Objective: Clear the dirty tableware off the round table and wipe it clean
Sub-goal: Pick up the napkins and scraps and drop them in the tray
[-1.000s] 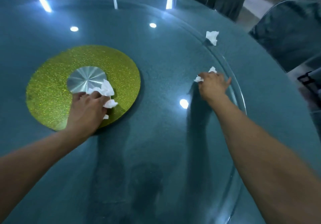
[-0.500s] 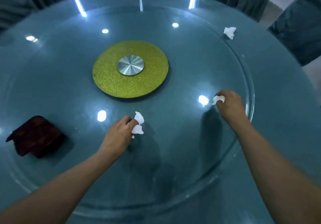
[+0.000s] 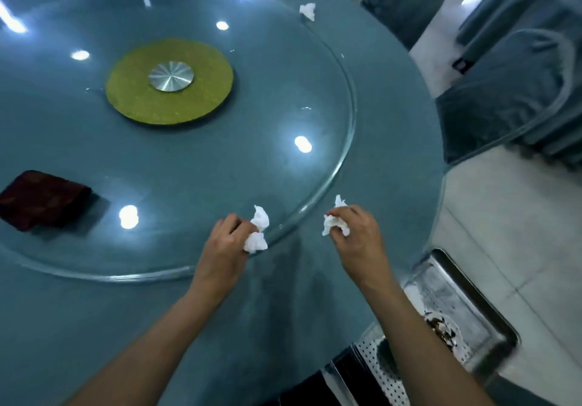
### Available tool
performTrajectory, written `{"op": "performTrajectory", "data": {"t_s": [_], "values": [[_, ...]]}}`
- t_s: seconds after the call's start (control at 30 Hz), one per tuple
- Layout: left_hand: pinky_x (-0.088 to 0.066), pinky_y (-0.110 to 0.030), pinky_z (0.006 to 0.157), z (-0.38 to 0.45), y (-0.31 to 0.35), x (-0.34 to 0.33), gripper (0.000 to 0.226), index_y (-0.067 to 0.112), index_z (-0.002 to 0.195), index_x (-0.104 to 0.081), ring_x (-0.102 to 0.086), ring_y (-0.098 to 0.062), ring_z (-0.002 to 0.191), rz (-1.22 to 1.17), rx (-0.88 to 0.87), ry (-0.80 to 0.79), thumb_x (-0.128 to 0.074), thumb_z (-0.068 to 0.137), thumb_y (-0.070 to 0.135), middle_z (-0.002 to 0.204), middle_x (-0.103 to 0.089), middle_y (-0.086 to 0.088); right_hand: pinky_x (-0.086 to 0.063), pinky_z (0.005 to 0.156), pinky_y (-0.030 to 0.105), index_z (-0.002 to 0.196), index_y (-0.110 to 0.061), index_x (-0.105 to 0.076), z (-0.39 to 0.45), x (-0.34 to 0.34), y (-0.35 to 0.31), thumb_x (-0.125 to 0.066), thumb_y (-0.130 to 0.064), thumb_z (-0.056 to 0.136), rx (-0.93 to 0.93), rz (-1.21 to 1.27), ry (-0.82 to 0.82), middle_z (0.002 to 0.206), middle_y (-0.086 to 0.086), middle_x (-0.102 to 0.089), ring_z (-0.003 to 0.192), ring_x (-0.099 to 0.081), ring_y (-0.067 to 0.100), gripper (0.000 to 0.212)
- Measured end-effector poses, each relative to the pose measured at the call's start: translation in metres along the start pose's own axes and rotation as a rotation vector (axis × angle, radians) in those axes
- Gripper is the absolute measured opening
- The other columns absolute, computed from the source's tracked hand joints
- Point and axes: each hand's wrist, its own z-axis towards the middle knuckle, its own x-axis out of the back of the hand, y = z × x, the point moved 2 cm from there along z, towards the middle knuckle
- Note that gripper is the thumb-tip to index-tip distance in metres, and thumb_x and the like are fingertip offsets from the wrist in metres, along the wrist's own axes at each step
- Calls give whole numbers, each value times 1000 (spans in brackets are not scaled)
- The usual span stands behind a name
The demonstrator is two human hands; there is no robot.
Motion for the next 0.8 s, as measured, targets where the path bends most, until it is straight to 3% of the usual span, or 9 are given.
{"op": "performTrajectory", "data": {"t_s": [0.1,0.23,0.43,0.6,0.8], "values": [[-39,-34,62,-23,29,-7,27,8,92,-69,-50,-27,71,-54,-50,-48,-73,74,-11,84,-53,-6,-46,80,37,100,-21,-71,-52,22,2,-69,-8,81,-54,-26,30,99,-3,-64,90,-56,23,22],[-44,-37,57,-49,71,-22,30,9,92,-70,-51,-26,68,-124,-114,-127,-82,71,-7,84,-53,-5,-47,86,39,105,-18,-72,-111,50,14,-69,-9,84,-159,-78,64,105,0,-65,96,-57,25,23],[-49,-37,52,-87,142,-49,50,23,102,-62,-53,-26,63,-195,-236,-256,-83,68,-8,89,-55,-2,-41,92,33,114,-18,-70,-192,96,37,-65,-12,89,-337,-92,136,114,-1,-62,107,-49,22,26],[-50,-39,51,-122,208,-75,42,17,98,-67,-57,-27,63,-193,-368,-335,-84,68,-8,94,-57,-2,-39,97,32,119,-23,-68,-263,144,61,-63,-13,90,-441,-107,217,117,-4,-61,110,-47,18,31],[-40,-30,56,-181,304,-97,40,10,96,-71,-60,-26,68,-162,-494,-368,-87,63,-7,98,-61,-4,-43,95,33,116,-24,-68,-361,205,101,-64,-12,88,-494,-130,328,113,-6,-60,109,-49,18,31]]}}
